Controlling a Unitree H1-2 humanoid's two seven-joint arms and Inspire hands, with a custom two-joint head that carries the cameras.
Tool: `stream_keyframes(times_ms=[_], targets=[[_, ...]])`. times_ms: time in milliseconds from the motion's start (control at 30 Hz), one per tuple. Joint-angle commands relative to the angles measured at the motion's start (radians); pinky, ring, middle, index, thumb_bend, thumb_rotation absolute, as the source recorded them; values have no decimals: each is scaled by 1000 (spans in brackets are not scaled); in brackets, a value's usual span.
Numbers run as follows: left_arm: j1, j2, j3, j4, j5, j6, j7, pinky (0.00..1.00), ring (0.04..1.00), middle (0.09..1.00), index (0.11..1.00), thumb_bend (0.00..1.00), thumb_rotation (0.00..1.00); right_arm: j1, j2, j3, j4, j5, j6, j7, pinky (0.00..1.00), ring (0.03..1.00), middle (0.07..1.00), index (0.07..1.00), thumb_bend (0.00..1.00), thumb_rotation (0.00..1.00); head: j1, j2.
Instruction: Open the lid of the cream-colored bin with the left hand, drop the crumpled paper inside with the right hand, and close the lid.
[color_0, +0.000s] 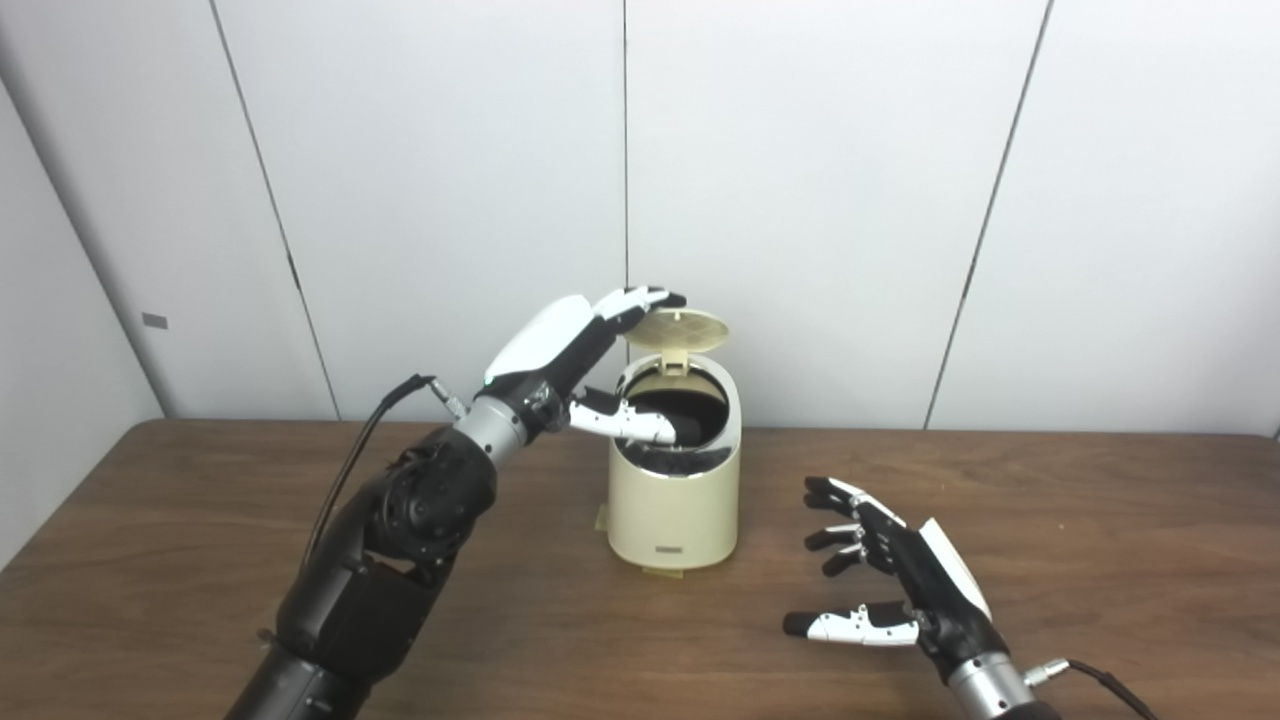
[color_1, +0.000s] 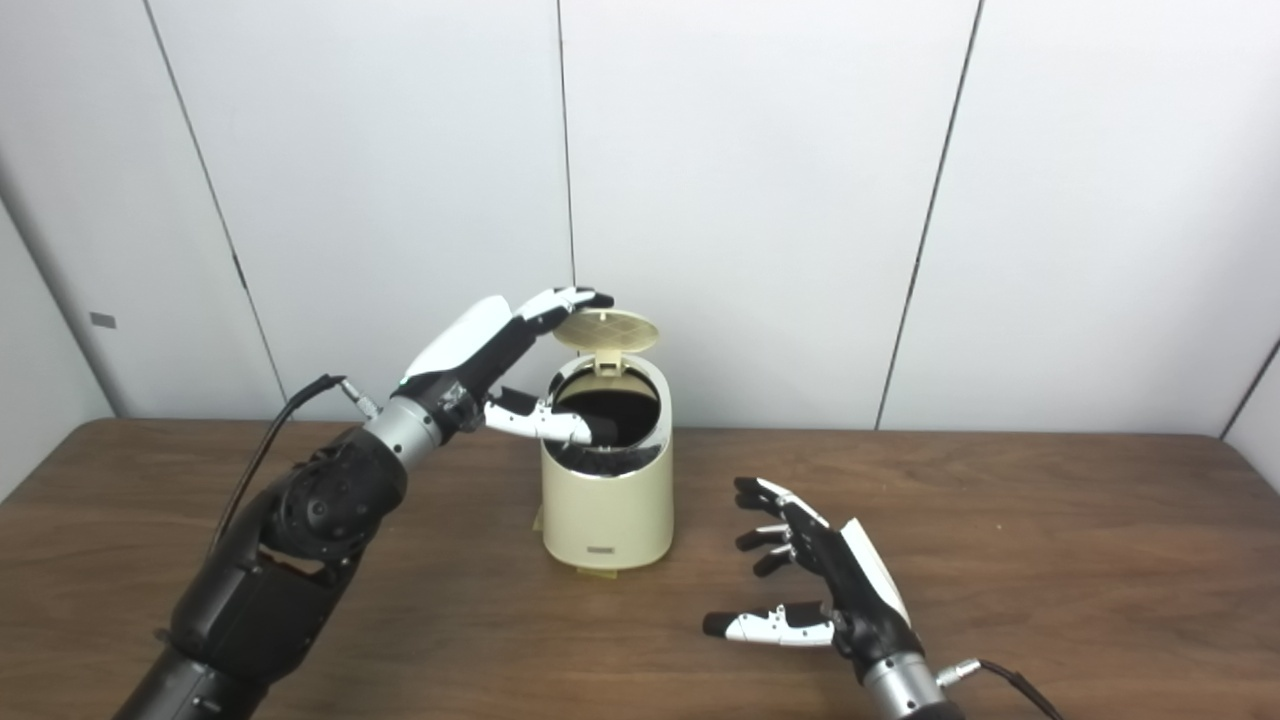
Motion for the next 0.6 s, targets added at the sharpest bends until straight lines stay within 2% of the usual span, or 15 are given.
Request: stream_keyframes(times_ms=[0, 367, 567], targets=[[-67, 32, -11, -28, 39, -11, -13, 999, 1000, 942, 929, 1000, 474, -35, 4, -5, -30, 5, -16, -19, 541, 677, 831, 839, 832, 196, -2, 2], [-66, 70, -48, -65, 114, -15, -82, 1000, 1000, 928, 915, 1000, 502, -39, 11, -8, -27, 2, -27, -27, 529, 667, 822, 829, 833, 176, -6, 10], [-64, 95, -64, -103, 164, -30, -110, 1000, 1000, 923, 909, 1000, 512, -38, 17, -8, -33, 3, -8, -26, 532, 670, 820, 831, 851, 198, -7, 15]])
